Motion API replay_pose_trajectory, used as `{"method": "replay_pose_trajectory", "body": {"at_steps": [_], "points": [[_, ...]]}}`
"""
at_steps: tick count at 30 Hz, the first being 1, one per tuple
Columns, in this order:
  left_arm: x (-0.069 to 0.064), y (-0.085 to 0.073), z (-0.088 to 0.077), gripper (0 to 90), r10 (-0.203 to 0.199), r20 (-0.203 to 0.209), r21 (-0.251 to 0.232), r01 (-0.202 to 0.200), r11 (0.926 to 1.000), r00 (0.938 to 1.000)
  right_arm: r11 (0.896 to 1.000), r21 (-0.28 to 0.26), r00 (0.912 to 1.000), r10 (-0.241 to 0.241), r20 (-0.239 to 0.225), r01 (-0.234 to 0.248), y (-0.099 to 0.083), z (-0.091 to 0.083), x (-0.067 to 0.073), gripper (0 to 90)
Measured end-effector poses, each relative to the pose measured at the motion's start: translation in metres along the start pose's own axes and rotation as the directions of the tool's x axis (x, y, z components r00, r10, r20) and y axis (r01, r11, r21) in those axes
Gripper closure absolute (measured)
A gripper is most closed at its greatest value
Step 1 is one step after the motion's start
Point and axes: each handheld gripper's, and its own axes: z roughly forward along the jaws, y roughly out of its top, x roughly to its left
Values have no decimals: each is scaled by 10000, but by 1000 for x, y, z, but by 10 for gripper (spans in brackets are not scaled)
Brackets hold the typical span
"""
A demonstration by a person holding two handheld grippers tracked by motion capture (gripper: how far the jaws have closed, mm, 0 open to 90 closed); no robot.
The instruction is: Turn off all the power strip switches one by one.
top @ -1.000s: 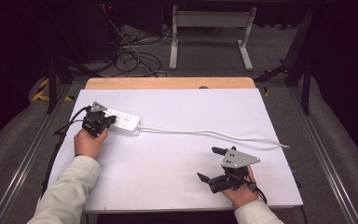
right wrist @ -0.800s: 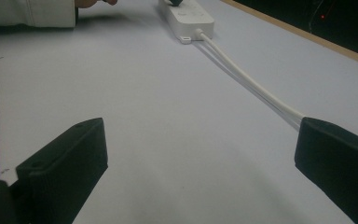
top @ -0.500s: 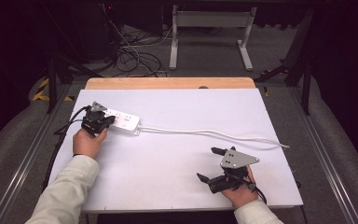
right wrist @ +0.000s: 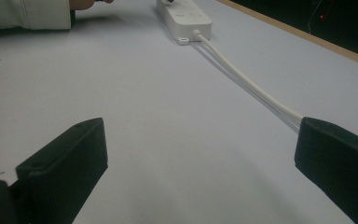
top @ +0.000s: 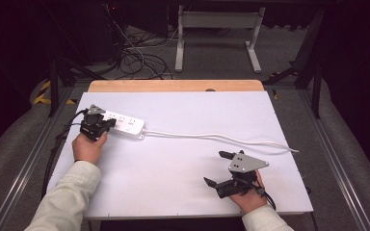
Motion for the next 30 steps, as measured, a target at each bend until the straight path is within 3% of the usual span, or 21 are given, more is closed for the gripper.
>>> {"method": "replay_pose_trajectory", "body": {"at_steps": [3, 7, 13, 18, 24, 28, 30], "points": [[-7, 4, -7, 900, 81, 359, -331, -69, 9994, 9993, 10000, 26, 10000, -38, -2, 38, 0, 0, 1, 33], [-20, 3, -4, 900, 413, 582, -165, -404, 9990, 9975, 10000, -26, 10000, -12, 17, 12, 0, -1, 2, 33], [-29, 3, 2, 900, 181, 1047, -183, -162, 9997, 9943, 10000, 1, 10000, -56, -12, 56, 0, -1, 2, 33], [-35, 2, 9, 900, 82, 1161, 13, -84, 10000, 9932, 10000, 56, 10000, -43, -15, 43, 0, 0, 2, 33], [-31, 0, 17, 900, -13, 779, 242, -6, 9997, 9970, 10000, 47, 10000, -66, -29, 66, 0, 0, 2, 33], [-31, -1, 20, 900, -184, 896, 94, 176, 9998, 9958, 9999, 50, 9999, -108, -28, 108, 0, 1, 2, 33], [-31, -1, 20, 900, -64, 839, 92, 56, 9999, 9965, 9999, 59, 10000, -83, -29, 83, 0, 0, 2, 33]]}}
